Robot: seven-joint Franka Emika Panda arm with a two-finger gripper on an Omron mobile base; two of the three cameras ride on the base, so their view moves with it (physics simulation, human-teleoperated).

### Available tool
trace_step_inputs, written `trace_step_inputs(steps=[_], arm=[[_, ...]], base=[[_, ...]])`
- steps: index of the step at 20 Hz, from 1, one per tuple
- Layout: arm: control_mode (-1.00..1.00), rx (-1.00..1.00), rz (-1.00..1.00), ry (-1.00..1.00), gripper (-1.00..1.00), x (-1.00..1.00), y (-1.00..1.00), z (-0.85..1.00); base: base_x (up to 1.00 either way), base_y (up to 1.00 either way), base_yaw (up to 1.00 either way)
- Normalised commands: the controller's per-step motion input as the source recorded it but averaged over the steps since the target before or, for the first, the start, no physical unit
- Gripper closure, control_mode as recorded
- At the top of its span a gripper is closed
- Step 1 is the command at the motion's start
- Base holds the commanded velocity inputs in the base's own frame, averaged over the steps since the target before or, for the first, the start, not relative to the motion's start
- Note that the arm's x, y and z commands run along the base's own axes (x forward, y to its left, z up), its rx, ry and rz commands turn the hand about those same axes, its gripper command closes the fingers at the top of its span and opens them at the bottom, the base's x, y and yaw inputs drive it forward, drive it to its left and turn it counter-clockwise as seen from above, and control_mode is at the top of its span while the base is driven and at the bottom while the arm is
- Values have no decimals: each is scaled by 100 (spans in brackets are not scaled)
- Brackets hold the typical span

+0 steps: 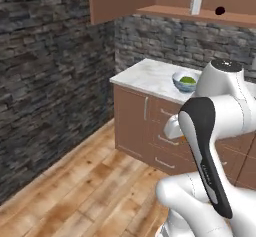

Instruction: Pick the cheese from the fridge and the cheese grater from the cabinet and place them next to the salad bowl.

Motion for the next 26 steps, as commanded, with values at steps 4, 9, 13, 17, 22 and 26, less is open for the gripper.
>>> trace_step_inputs(steps=[4, 9, 13, 17, 22, 26], arm=[[100, 0, 0, 0, 100, 0, 0, 0], [100, 0, 0, 0, 100, 0, 0, 0], [100, 0, 0, 0, 100, 0, 0, 0], [100, 0, 0, 0, 100, 0, 0, 0], [100, 0, 0, 0, 100, 0, 0, 0], [100, 0, 0, 0, 100, 0, 0, 0]], base=[[84, 13, -63], [73, 2, -67], [73, 6, -66], [72, 1, -64], [33, 57, -45], [8, 62, -35]])
